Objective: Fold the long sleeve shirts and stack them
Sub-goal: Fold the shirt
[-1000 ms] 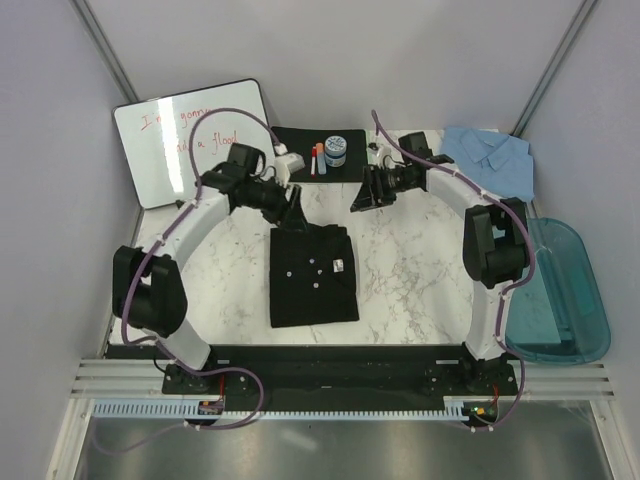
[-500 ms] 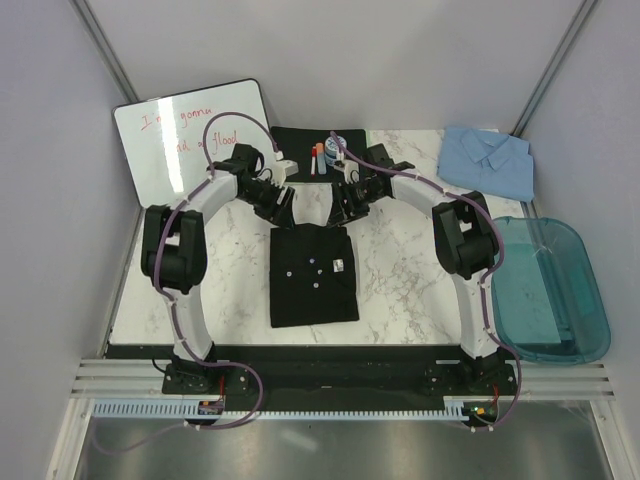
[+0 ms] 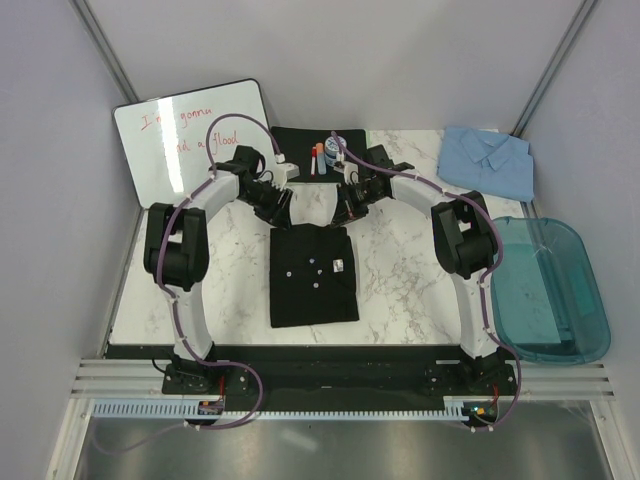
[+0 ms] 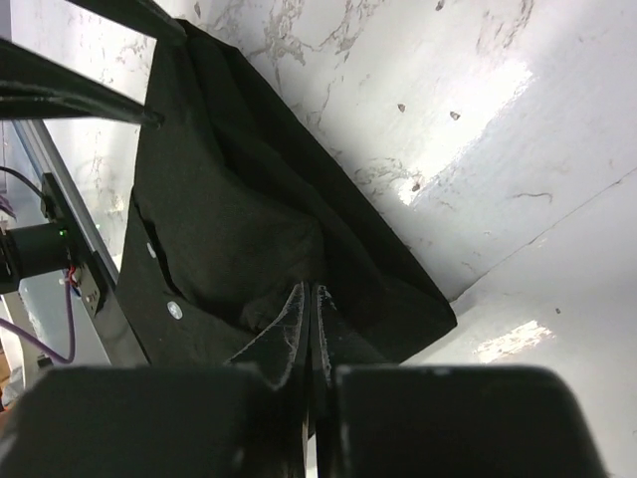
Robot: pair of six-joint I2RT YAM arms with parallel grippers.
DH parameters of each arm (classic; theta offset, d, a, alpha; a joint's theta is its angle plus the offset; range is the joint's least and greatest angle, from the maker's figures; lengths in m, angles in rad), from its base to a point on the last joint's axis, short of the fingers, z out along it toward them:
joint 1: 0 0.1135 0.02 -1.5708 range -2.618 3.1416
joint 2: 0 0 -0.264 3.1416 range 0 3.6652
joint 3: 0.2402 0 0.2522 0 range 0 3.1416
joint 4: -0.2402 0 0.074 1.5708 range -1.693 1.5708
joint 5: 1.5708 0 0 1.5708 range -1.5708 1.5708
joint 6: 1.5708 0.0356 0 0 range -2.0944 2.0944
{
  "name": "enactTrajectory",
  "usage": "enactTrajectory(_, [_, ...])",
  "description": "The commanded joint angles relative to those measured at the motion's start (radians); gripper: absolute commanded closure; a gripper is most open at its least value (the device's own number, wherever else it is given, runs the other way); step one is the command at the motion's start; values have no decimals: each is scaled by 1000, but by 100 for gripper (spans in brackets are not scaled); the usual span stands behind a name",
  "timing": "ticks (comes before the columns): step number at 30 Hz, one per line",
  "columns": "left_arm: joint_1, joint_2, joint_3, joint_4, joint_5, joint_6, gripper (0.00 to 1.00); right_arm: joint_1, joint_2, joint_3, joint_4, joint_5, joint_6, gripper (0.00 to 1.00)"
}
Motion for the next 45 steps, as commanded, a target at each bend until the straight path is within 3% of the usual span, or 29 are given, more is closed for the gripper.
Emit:
enactTrajectory(1, [24,7,-2,5,7,46,58,1,-28,11,13,2,-13,100])
enactTrajectory(2, [30,6,-4,5,10,46,67,-3,-28,12,8,19,-23,100])
enactTrajectory(4, [42,-2,-12,7,6,49,75,-6,-28,15,2,40,-35,100])
enactTrajectory(5, [45,-5,-19,4,4,57,86,-8,-28,16,-3,68,-46,100])
enactTrajectory(7, [55,-5,-33,4,-5,65,98,-8,-27,17,-10,91,-61,100])
enactTrajectory(10, [67,-4,-42,4,-3,72,98,-8,-27,14,-26,125,-93,100])
enactTrajectory(12, [72,-16,-45,4,44,86,88,-8,-27,6,-29,126,-96,100])
enactTrajectory(13, [69,-22,-45,4,59,94,71,-8,-25,6,-29,126,-96,100])
enactTrajectory(16, [72,-28,-23,8,102,86,50,-8,-22,2,-33,148,-96,100])
enactTrajectory(19, [69,-21,2,8,132,103,38,-8,-11,-6,-32,154,-125,100])
enactTrajectory(27, [42,51,53,8,84,126,36,-5,33,22,-30,188,-142,100])
enactTrajectory(33, [41,87,12,22,-2,147,43,15,97,95,-32,237,-170,100])
enactTrajectory(38, [39,44,-87,25,-23,147,71,56,139,190,-32,286,-182,100])
enactTrajectory(41, [39,-61,-229,14,-11,124,83,95,157,259,-14,317,-176,100])
enactTrajectory(45, [10,-227,-473,-53,45,103,88,162,171,362,2,378,-196,97])
